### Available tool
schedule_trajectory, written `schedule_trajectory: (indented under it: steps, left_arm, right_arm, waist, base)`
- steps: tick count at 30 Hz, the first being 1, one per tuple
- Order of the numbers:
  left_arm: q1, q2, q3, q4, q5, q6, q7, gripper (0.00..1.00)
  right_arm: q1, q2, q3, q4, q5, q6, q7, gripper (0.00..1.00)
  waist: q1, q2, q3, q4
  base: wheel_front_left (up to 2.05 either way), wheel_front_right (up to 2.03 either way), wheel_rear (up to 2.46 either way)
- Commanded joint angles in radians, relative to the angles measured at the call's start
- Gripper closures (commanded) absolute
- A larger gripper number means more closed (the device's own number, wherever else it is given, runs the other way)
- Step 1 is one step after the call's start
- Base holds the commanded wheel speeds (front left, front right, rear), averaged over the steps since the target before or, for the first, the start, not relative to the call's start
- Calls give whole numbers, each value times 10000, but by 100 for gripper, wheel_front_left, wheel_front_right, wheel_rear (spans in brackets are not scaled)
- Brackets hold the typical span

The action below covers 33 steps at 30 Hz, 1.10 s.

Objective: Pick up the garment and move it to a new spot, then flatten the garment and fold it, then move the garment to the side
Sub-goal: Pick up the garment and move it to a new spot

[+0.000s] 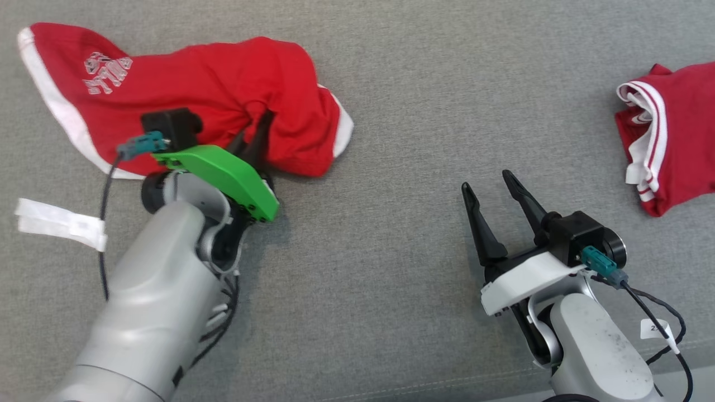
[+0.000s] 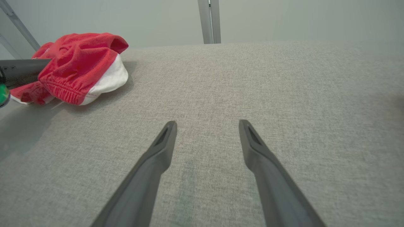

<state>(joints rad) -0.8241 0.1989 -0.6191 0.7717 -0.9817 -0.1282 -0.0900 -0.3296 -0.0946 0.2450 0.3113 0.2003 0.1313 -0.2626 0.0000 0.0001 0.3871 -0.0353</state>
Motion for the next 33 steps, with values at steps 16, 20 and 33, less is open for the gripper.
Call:
schedule_trajectory:
  steps: [16, 20, 33]
  left_arm:
    - [776, -1442, -1692, 707, 383, 93, -1616, 0]
    - [924, -1138, -1063, 648, 1061, 536, -1760, 0]
    - [5188, -276, 3356, -2798, 4863, 1569, -1746, 0]
  right_arm:
    - [761, 283, -136, 177, 175, -14, -31, 0]
    - [873, 304, -221, 168, 166, -14, -29, 0]
    - [1483, 372, -229, 168, 116, -14, -31, 0]
  waist:
    - [0, -1, -1320, -1455]
    - [0, -1, -1667, -1231]
    - [0, -1, -2837, -400]
  base:
    - [0, 0, 0]
    - [0, 0, 0]
    - [0, 0, 0]
